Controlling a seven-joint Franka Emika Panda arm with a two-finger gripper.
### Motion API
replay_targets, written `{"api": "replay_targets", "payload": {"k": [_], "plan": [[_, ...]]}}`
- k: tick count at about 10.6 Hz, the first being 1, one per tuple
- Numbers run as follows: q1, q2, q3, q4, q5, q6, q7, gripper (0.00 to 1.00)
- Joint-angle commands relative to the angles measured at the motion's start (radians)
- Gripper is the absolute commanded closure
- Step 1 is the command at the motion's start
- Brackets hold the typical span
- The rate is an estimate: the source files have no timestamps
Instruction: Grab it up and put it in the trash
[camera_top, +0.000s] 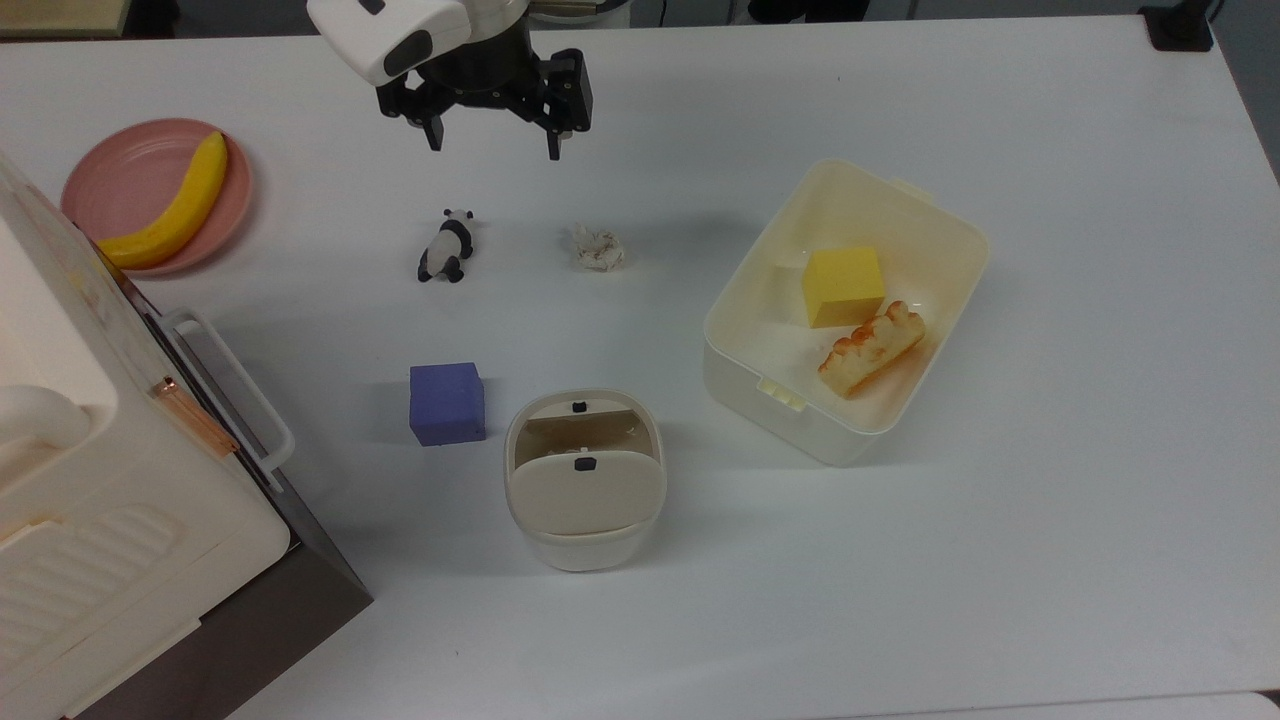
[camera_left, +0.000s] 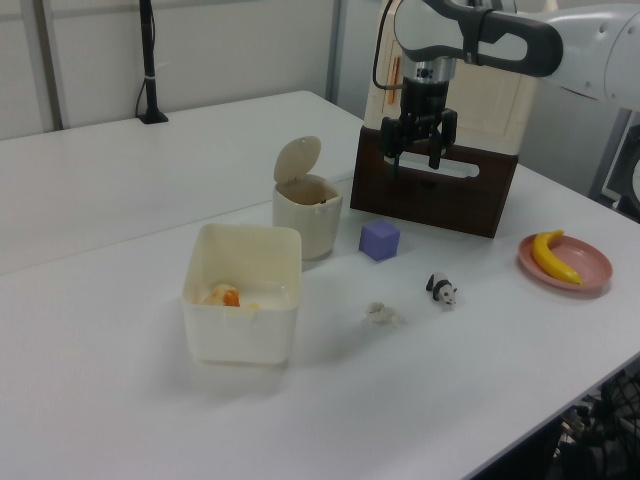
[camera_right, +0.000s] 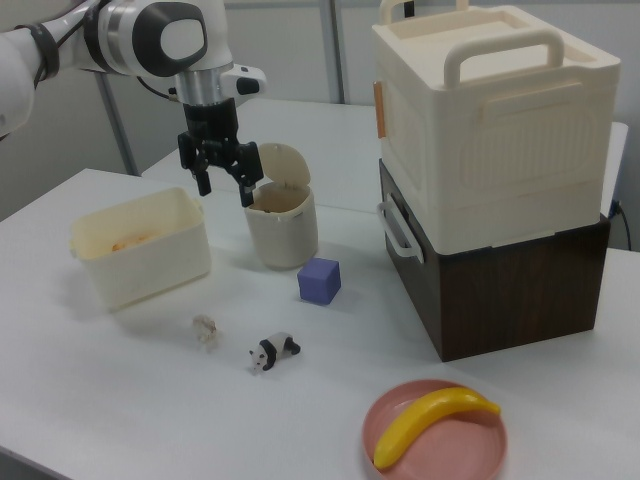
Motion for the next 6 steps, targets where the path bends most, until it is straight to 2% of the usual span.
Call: {"api": "replay_targets", "payload": {"k": [1,3,6], "plan": [[0.038,-0.027,-0.003,-0.211,-0.014,0.076,-0.031,0.00],[0.051,-0.025,-0.003,-0.273,-0.015,0.138,-0.031,0.00],[0.041,-0.046,-0.003,-0.262,-0.014,0.131,-0.060,0.00]]}}
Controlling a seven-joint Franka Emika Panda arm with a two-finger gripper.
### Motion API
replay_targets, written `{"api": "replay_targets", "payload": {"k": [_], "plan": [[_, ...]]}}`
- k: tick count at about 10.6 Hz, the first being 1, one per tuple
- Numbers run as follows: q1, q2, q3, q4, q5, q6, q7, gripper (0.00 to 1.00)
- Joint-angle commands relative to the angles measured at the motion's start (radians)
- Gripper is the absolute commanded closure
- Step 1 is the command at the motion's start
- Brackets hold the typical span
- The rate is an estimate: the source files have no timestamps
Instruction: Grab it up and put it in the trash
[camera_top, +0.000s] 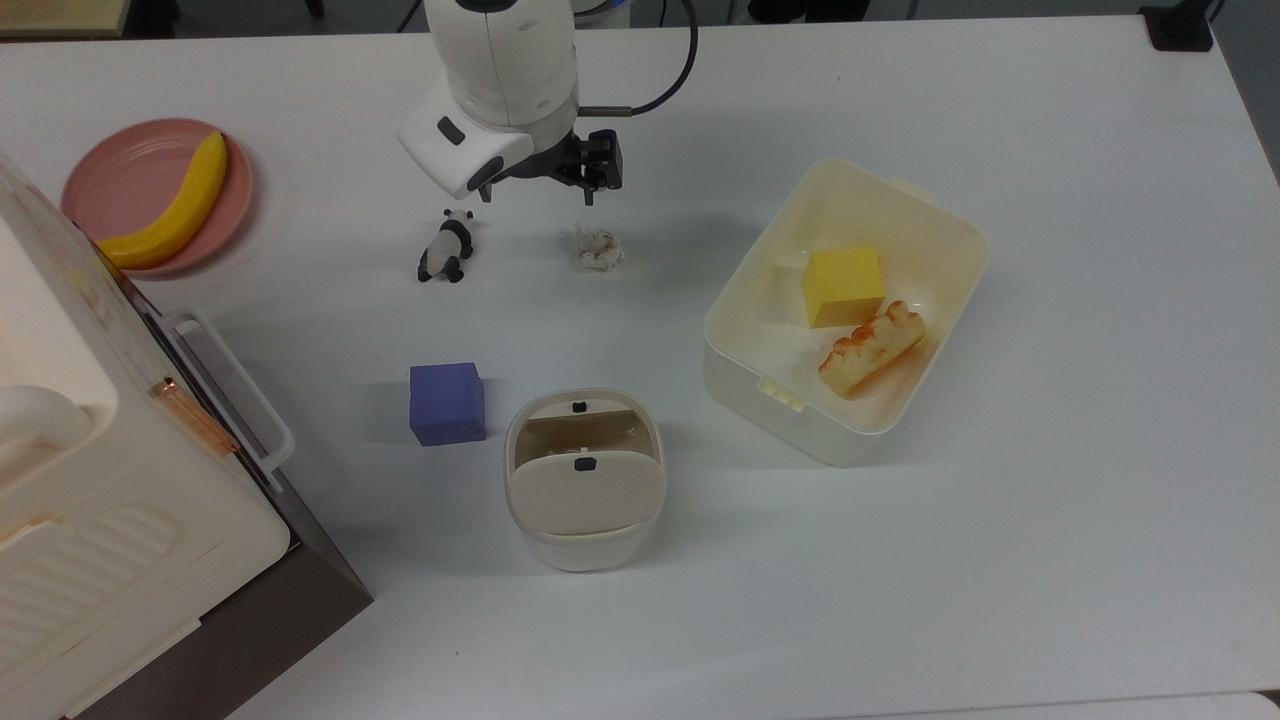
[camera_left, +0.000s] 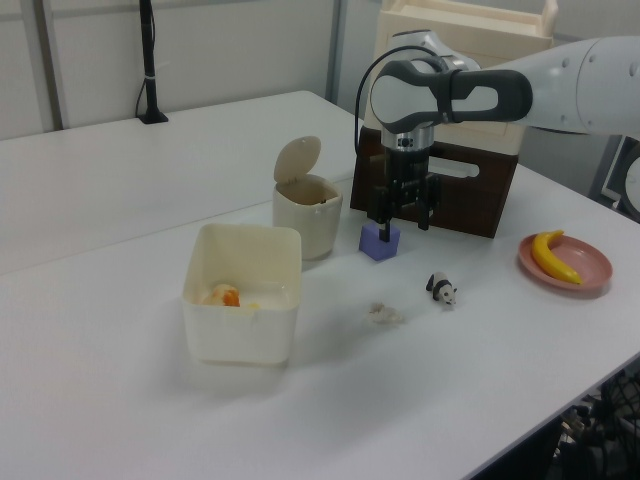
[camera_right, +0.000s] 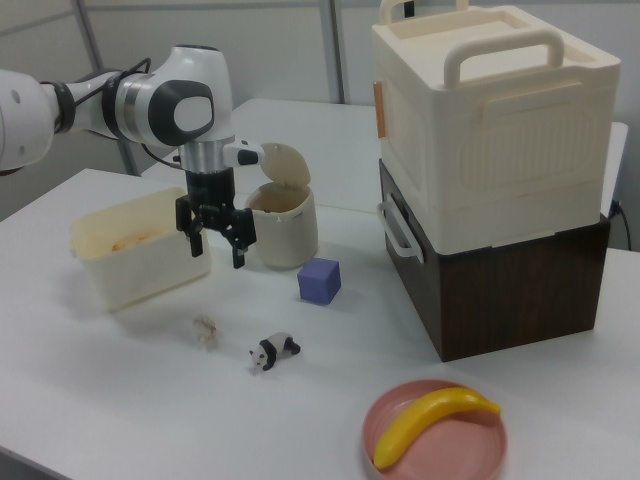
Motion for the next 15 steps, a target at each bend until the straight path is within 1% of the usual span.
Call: {"api": "replay_targets", "payload": {"k": [1,4,8,11,12,13,14,15], "plan": [[0.002,-0.065,-0.006,-0.032,-0.013,0.011,-0.048,0.00],[0.013,-0.066,-0.006,-0.038,-0.013,0.007,-0.060,0.00],[0.001,-0.089,-0.011,-0.035,-0.014,-0.030,-0.082,0.00],[0.007,-0.086,-0.008,-0.043,-0.016,-0.038,-0.083,0.00],[0.013,-0.092,-0.008,-0.072,-0.018,-0.032,-0.083,0.00],[0.014,-0.129,-0.005,-0.119,-0.022,-0.009,-0.083,0.00],[0.017,-0.181,-0.002,-0.214,-0.033,0.067,-0.083,0.00],[0.020,-0.194,0.013,-0.274,-0.034,0.141,-0.079,0.00]]}}
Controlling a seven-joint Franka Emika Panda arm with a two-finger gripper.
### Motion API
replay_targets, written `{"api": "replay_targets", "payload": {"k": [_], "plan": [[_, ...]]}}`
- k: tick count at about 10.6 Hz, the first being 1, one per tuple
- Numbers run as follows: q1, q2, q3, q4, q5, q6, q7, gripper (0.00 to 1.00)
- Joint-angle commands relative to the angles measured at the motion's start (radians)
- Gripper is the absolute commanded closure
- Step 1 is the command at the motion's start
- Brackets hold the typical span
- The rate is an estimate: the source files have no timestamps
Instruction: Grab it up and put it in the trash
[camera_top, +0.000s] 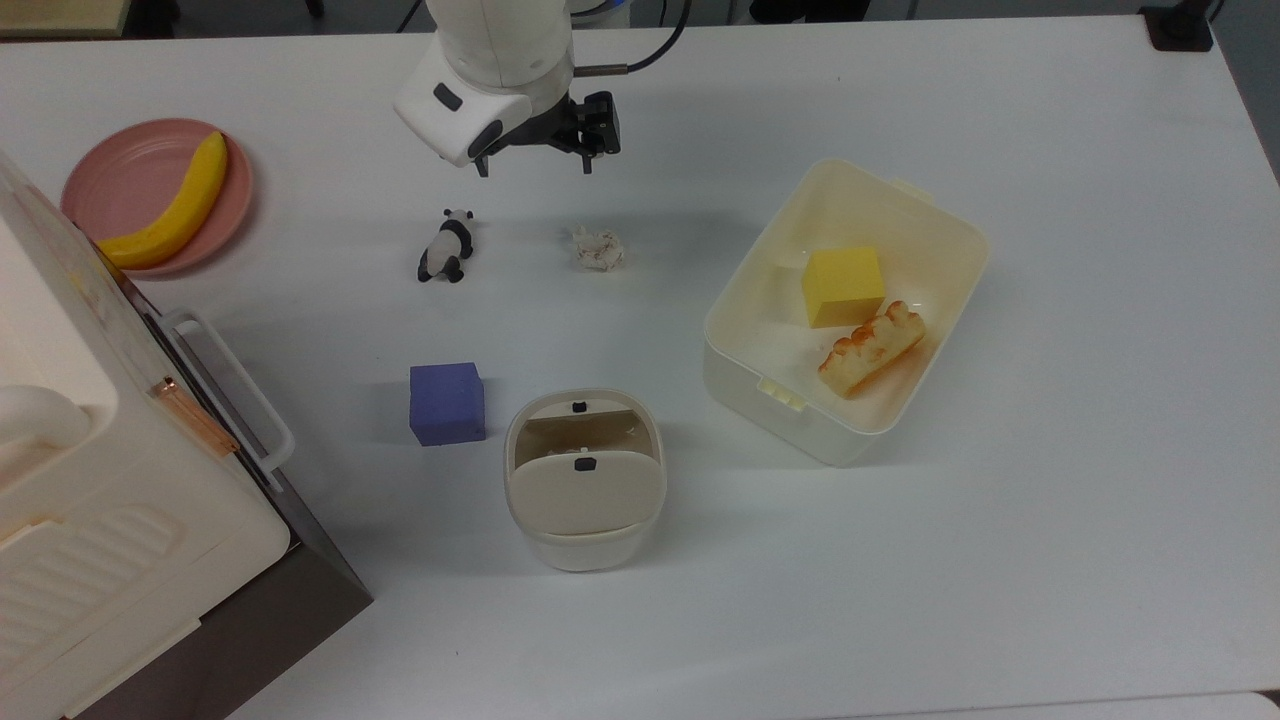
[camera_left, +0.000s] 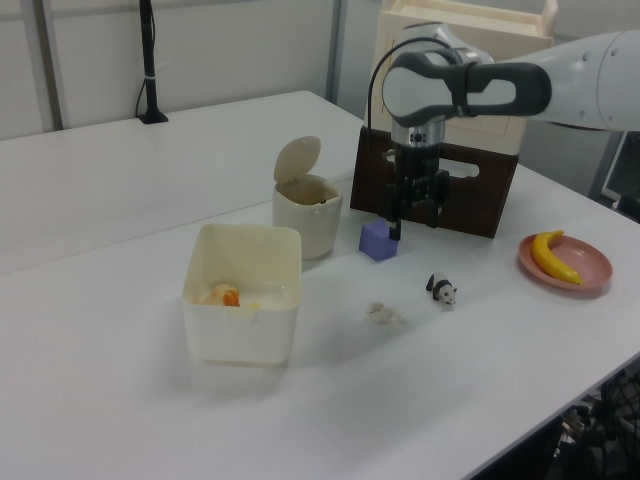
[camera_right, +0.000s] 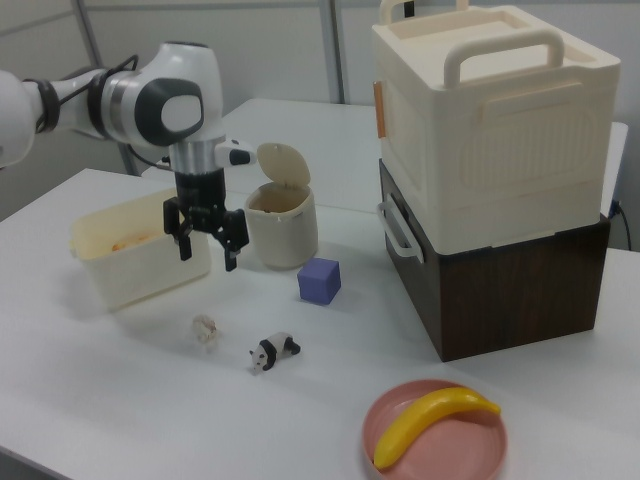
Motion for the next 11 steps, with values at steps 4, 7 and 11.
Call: {"api": "replay_targets", "payload": {"k": [4,7,11], "plan": [[0.019,-0.098,0.018,-0.295,-0.030,0.310,-0.014,0.00],[0.015,0.017,0.078,-0.286,-0.065,0.318,-0.005,0.01],[0.016,0.107,0.106,-0.280,-0.099,0.380,0.022,0.21]]}}
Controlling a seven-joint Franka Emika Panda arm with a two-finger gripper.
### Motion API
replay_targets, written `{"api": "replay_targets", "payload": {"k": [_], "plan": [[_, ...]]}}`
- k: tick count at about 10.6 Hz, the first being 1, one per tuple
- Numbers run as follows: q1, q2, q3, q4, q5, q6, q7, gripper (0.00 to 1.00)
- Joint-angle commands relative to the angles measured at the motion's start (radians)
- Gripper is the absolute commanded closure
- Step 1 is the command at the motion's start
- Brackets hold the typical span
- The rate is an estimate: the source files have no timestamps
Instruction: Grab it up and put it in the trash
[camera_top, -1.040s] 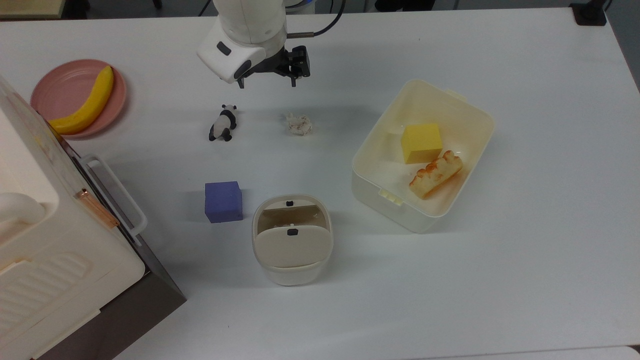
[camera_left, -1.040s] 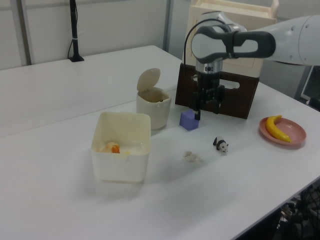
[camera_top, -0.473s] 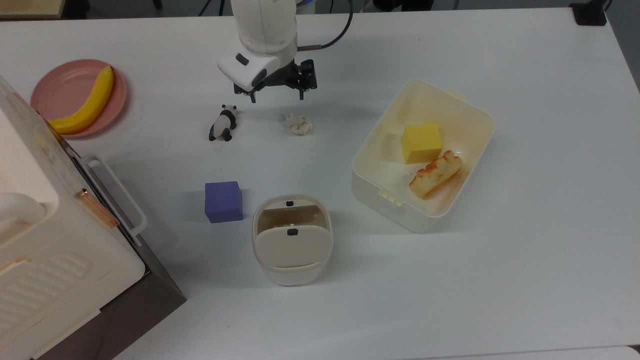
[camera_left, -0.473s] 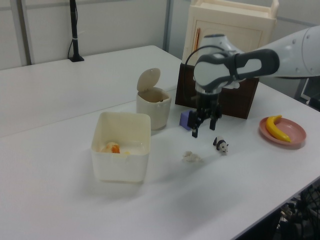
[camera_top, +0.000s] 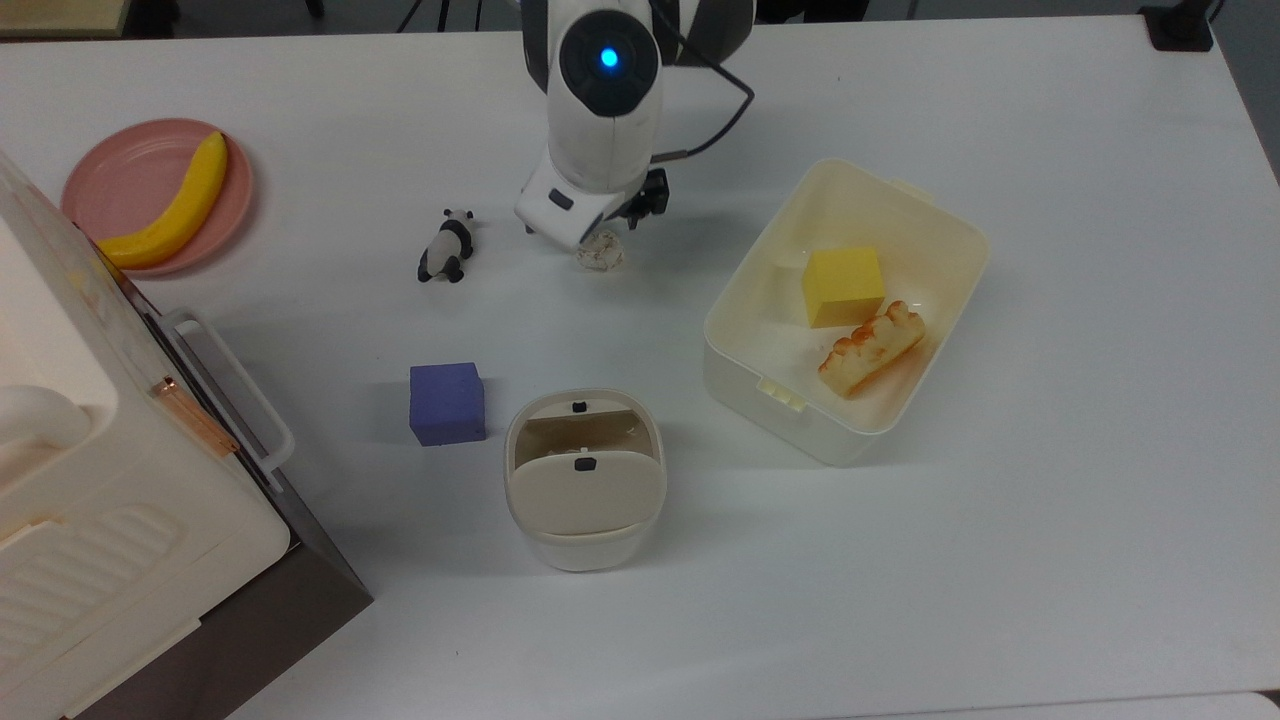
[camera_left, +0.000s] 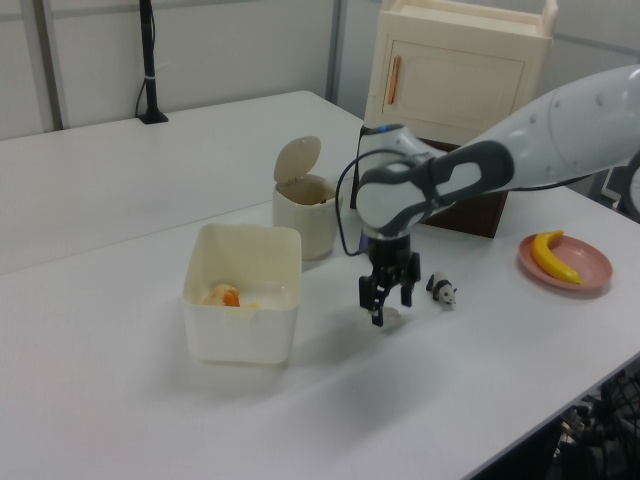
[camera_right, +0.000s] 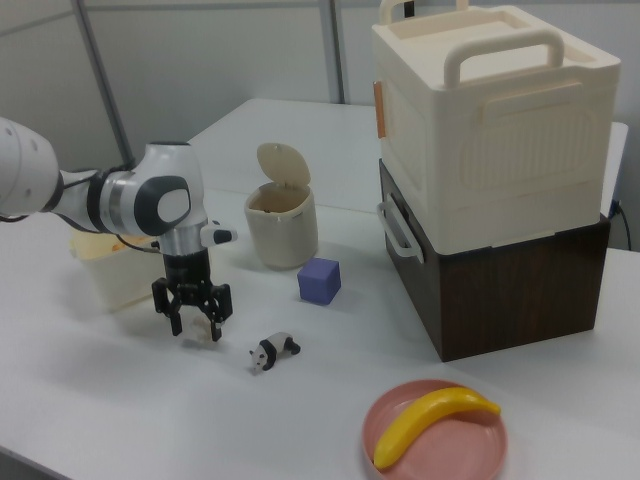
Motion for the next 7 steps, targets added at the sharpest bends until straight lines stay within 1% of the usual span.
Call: {"api": "replay_targets", "payload": {"k": [1,2,4,5,6,7], "plan": [[0.008,0.025,-0.002,0.001,-0.046,0.057,0.025,0.37],[0.006,0.026,-0.002,0.021,-0.046,0.057,0.025,0.59],[0.000,0.025,0.000,0.096,-0.040,0.045,0.026,0.98],[0.000,0.023,-0.002,0.136,-0.034,0.042,0.028,1.00],[-0.003,0.020,-0.002,0.202,-0.030,0.011,0.028,1.00],[-0.006,0.023,-0.006,0.298,-0.027,-0.030,0.026,1.00]]}}
